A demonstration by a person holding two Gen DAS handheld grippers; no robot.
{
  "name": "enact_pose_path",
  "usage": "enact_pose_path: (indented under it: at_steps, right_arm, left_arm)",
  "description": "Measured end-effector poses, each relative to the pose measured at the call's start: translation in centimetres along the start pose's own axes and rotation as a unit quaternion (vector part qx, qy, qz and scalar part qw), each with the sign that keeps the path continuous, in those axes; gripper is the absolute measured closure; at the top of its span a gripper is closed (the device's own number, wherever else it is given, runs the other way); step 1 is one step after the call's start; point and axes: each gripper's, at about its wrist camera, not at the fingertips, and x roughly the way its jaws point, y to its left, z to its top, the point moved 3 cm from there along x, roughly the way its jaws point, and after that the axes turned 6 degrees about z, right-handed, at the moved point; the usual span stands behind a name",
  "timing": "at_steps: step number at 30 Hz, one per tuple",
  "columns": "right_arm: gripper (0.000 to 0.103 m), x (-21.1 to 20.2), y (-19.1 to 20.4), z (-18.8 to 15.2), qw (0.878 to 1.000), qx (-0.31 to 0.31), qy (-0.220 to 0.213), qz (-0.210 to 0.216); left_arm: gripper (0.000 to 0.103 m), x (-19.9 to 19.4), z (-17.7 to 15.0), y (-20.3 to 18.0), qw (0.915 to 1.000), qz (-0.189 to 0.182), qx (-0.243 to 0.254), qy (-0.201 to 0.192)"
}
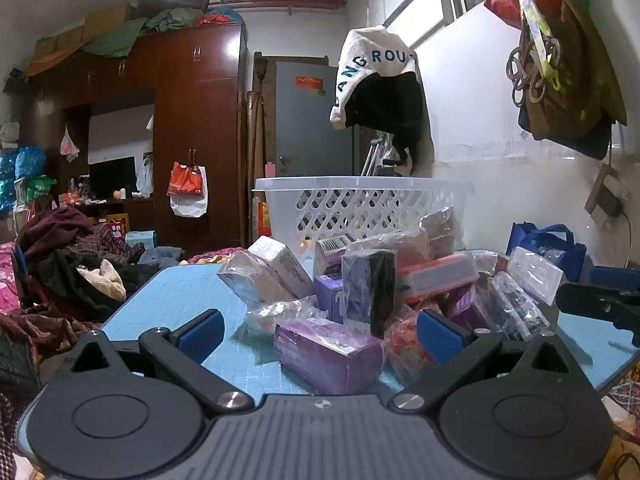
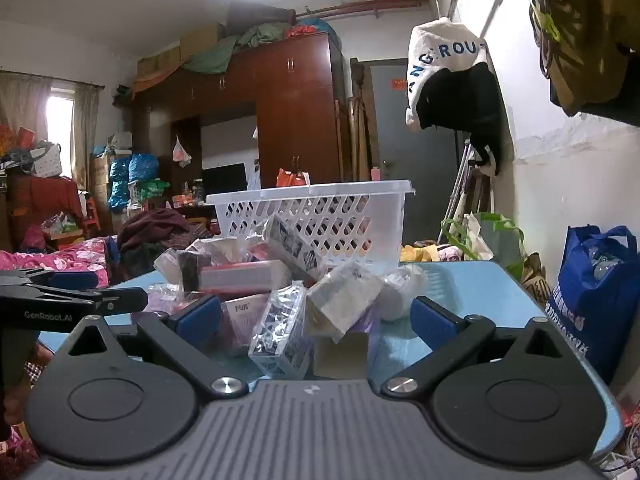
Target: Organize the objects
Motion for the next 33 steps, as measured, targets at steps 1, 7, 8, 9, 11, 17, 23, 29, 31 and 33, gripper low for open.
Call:
enact_pose_path:
  at_steps: [1,7,8,9,11,17,23,29,31,33]
  right_arm:
    - [0.0,0.04,0.0,0.0,1.0,-0.002,0.002,0.0]
    - [0.0,0.04,0.02,-0.31,1.0,-0.005,0.0,-0.007]
    - [0.0,0.15,0.0,-0.39,1.0,-0.003,0.002,-0.004]
    - [0.0,0.22,0.0,-0.44,1.0,-0.002,0.002,-0.002]
    - [0.0,0.24,0.09,-0.52,1.0,-0.004,0.003,0.0]
    - [0.0,0.14,0.18,-0.55,1.0,-0.006,0.002,-0.001]
    - [0.0,-0.09,-0.08,-0.57,1.0,0.001,-0.001,0.007]
    - [0.0,-0.18,0.01,-0.5,1.0,-0.002,-0.002,0.006]
    - [0.0,-0.14,0.15,-0.46,1.0,-0.006,-0.001,0.006]
    - [0.0,-0.16,0.26,-0.5,1.0,-0.008,-0.001,0.006]
  left_arm:
    - [0.0,0.01,-0.01,-0.05,1.0,0.0,0.001,0.0]
    - [0.0,0.04,-0.1,-0.18,1.0,-0.002,0.004,0.001]
    - [0.0,0.03,-0.12,-0.16,1.0,-0.002,0.005,0.0]
    - [0.0,0.02,-0.13,-0.14,1.0,-0.001,0.004,0.0]
    - [0.0,0.03,-0.09,-0.07,1.0,-0.001,0.003,0.0]
    - [0.0,0.04,-0.04,-0.02,1.0,-0.003,0.003,0.0]
    - [0.0,-0.05,-0.11,-0.08,1.0,-0.006,0.005,-0.001]
    - [0.0,-0.07,-0.07,0.18,1.0,-0.007,0.001,-0.004]
    - [0.0,-0.09,-0.05,0.2,1.0,-0.008,0.002,-0.004]
    - [0.0,-0.15,-0.06,0.2,0.9999,-0.008,0.003,-0.005]
